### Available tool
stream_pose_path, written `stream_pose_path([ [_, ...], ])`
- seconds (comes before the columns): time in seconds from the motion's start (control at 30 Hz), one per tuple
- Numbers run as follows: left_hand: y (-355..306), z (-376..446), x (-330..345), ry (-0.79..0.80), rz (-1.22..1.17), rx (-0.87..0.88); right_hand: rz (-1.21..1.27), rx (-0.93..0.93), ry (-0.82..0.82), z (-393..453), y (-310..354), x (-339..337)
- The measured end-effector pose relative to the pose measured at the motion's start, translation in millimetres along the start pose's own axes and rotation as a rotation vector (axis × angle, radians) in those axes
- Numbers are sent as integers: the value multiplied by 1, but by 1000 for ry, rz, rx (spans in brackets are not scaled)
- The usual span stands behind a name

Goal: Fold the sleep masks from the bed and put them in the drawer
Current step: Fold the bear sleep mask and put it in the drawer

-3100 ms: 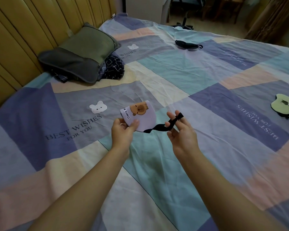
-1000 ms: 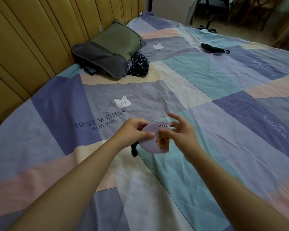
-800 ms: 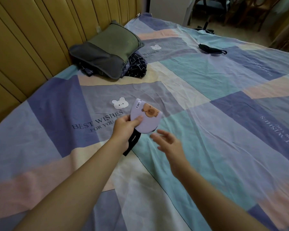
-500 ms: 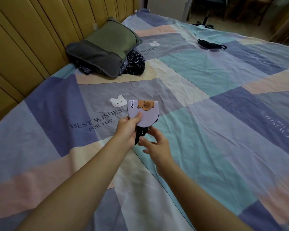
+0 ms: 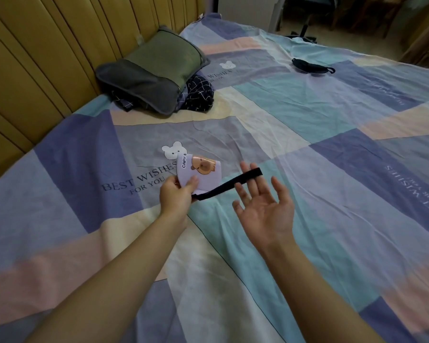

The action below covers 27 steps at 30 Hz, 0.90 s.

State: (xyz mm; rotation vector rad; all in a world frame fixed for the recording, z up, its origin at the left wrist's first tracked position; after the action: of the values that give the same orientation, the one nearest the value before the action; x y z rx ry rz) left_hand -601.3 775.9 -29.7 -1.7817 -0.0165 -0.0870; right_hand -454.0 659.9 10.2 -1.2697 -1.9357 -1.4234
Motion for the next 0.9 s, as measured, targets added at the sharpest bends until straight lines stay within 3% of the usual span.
stream_pose_path([
  [0.07, 1, -6, 6, 13, -12, 17, -458, -48, -259, -1, 8, -9],
  [0.13, -3, -5, 5, -21, -64, 22, -1189, -79, -487, -3, 17, -16],
  [0.17, -6, -2, 2, -50, -98, 25, -1515, -68, -509, -3, 17, -18],
  [0.2, -9, 1, -3, -86, -117, 31, -1665, -42, -464, -3, 12, -20],
  [0.23, -12, 4, -9, -122, -107, 39, -1592, -22, -378, -4, 8, -22],
  [0.27, -13, 7, -15, -154, -83, 45, -1366, -11, -284, -9, 4, -18],
  [0.37, -7, 2, -20, -184, -90, 22, -487, -30, -92, -15, 6, -6],
  [0.5, 2, -14, -2, -115, -244, -32, 266, -23, -133, -9, 5, -14],
  [0.57, 0, -20, 10, -40, -368, -59, 304, -23, -191, -7, 4, -17],
  [0.73, -8, -22, 31, 211, -405, -86, -141, -113, -356, -12, 8, -26],
  [0.9, -19, -28, 48, 457, -253, -77, -297, -163, -262, -16, 12, -16],
])
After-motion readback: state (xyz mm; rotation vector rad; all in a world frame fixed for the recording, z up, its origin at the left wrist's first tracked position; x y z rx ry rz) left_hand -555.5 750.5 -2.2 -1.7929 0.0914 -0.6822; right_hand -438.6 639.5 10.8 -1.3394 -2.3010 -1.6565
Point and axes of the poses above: each hand's wrist, its own z-axis towards the middle knuckle, its own x-axis out of the palm, y = z × x, the point moved 9 cm from there along z, towards the middle knuckle, and after that the axes turned 9 degrees about x, right-handed, at the moved point
